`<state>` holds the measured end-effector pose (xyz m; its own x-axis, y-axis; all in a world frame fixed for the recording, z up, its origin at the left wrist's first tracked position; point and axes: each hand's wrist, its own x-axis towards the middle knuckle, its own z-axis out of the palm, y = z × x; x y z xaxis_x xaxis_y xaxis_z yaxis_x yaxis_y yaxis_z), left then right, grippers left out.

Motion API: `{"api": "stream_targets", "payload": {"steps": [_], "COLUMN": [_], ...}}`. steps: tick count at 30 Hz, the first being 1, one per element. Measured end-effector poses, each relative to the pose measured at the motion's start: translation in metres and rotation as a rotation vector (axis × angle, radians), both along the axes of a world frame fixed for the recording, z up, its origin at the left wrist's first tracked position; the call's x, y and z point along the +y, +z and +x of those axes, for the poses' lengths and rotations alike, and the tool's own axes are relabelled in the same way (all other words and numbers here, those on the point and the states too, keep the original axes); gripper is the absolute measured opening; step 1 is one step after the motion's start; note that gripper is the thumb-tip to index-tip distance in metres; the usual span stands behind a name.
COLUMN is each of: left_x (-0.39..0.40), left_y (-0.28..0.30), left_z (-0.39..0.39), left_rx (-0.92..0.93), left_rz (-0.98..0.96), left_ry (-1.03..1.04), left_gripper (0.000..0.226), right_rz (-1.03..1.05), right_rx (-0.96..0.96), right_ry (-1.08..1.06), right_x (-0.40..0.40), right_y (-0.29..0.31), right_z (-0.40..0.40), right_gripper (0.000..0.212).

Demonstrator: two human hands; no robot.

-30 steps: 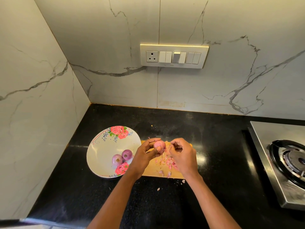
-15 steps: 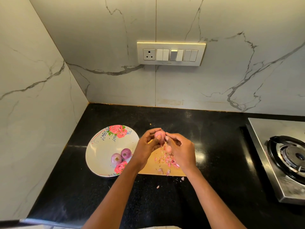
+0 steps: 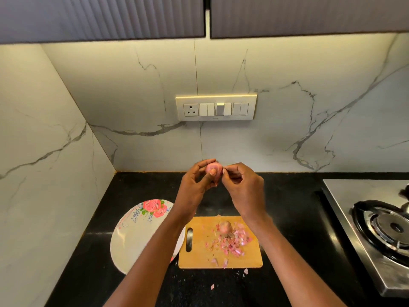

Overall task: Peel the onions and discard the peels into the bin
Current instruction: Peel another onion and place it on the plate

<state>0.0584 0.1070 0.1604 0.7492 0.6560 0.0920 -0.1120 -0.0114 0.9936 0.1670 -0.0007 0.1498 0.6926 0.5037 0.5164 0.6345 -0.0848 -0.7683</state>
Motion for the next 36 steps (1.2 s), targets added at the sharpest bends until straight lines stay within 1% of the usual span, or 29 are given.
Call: {"api": "stream_targets", "payload": {"steps": [4,7,10,14,17,20,23,26,28,30,32,34,36], "left_x": [0.001,-0.002,-0.011,-0.022,-0.028,-0.034,-0.036,-0.036,-0.036,-0.036,-0.038,-0.041,-0.043], "left_y": [0.031,0.047,0.049,0.046,0.042,0.039,0.038,0.036,0.032,0.027,0.021,0.017,0.013], "left_z": [0.011,0.015,0.012,0.006,0.003,0.001,-0.002,-0.005,-0.007,-0.009,-0.011,-0.011,-0.012], "left_rx": [-0.06,-0.112,-0.151,-0.163,-0.148,-0.151,-0.174,-0.178,-0.165,-0.147,-0.135,-0.138,-0.131], "left_rz": [-0.016,-0.05,-0.071,-0.044,-0.037,-0.078,-0.159,-0.22,-0.239,-0.261,-0.276,-0.287,-0.282], "left_ry": [0.021,0.052,0.064,0.087,0.104,0.116,0.114,0.111,0.122,0.135,0.132,0.12,0.114], "left_gripper": [0.04,0.038,0.034,0.036,0.039,0.04,0.04,0.04,0.041,0.043,0.046,0.047,0.046], "right_rz": [0.034,0.067,0.118,0.149,0.146,0.129,0.086,0.052,0.042,0.04,0.05,0.054,0.052], "right_rx": [-0.007,0.016,-0.011,-0.071,-0.118,-0.161,-0.18,-0.112,-0.006,0.125,0.214,0.221,0.182], "right_ry": [-0.004,0.042,0.042,-0.006,-0.008,-0.018,-0.013,-0.038,-0.023,0.054,0.139,0.171,0.15], "right_x": [0.008,0.009,0.001,-0.012,-0.018,-0.02,-0.017,-0.018,-0.021,-0.024,-0.025,-0.027,-0.029], "right_y": [0.029,0.047,0.05,0.043,0.043,0.044,0.043,0.039,0.034,0.03,0.027,0.024,0.018], "right_z": [0.011,0.012,0.004,-0.001,-0.006,-0.009,-0.004,0.003,0.003,-0.001,-0.008,-0.014,-0.015], "right_gripper": [0.02,0.023,0.027,0.027,0.031,0.031,0.026,0.018,0.021,0.03,0.029,0.025,0.027]}}
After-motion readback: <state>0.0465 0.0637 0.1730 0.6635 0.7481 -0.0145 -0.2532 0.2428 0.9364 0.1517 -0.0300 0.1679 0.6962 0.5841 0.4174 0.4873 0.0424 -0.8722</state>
